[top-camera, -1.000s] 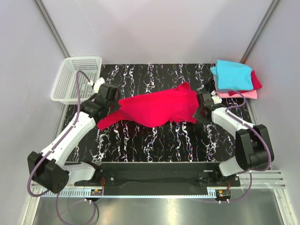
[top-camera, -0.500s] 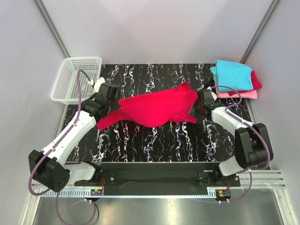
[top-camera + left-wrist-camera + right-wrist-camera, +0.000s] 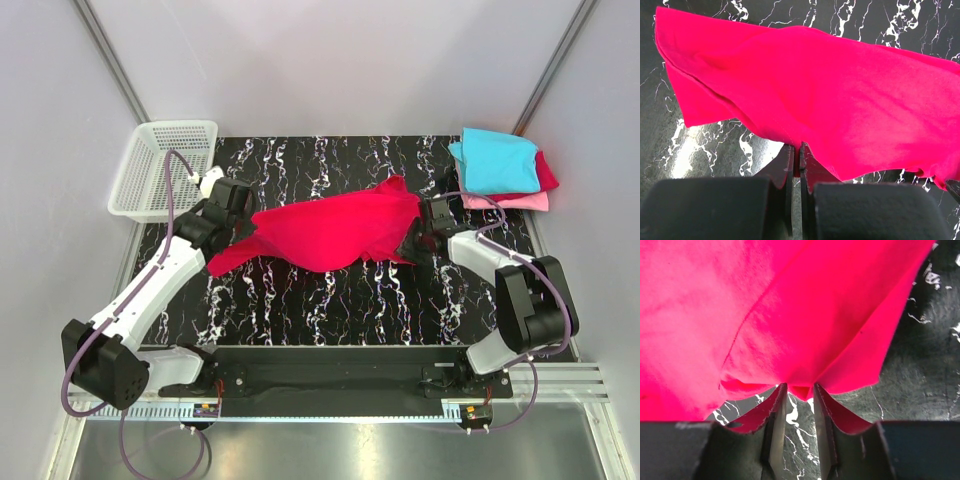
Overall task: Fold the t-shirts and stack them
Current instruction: Flatten the tshirt out
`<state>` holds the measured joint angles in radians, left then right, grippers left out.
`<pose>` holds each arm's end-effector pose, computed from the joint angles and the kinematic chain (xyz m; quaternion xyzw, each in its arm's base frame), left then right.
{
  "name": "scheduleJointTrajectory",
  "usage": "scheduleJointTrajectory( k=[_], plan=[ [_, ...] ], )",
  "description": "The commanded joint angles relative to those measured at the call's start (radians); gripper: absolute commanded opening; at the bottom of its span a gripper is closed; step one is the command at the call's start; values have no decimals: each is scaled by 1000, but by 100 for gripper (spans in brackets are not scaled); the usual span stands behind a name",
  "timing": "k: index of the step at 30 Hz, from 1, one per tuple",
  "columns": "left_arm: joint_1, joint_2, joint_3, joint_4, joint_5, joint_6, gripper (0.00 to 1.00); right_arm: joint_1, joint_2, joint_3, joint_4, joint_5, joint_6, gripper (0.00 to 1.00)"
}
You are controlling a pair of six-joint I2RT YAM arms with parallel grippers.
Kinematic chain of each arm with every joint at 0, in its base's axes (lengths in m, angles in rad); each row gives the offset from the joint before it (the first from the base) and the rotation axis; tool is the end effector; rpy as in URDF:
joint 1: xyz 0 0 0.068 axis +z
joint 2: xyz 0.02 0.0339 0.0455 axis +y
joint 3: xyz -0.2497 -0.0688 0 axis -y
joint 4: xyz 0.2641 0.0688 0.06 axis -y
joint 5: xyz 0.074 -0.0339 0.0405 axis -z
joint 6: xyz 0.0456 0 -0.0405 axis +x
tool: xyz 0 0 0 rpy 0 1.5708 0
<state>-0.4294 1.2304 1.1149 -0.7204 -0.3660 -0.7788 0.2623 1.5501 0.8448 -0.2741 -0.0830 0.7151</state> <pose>0.2651 -0.1034 0.2915 -0.2239 0.8923 -0.0609 0.3872 0.3094 0.0870 0.1385 0.2028 0.9341 0.1717 0.2384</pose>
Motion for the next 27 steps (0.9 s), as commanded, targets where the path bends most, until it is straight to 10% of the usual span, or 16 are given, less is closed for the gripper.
scheduleJointTrajectory(
  k=[1, 27],
  plan=[
    [8, -3, -4, 22, -17, 6, 0, 9, -74, -7, 1, 9, 6, 34],
    [9, 3, -21, 22, -19, -5, 0, 38, -81, -12, -73, 60, 6, 33]
  ],
)
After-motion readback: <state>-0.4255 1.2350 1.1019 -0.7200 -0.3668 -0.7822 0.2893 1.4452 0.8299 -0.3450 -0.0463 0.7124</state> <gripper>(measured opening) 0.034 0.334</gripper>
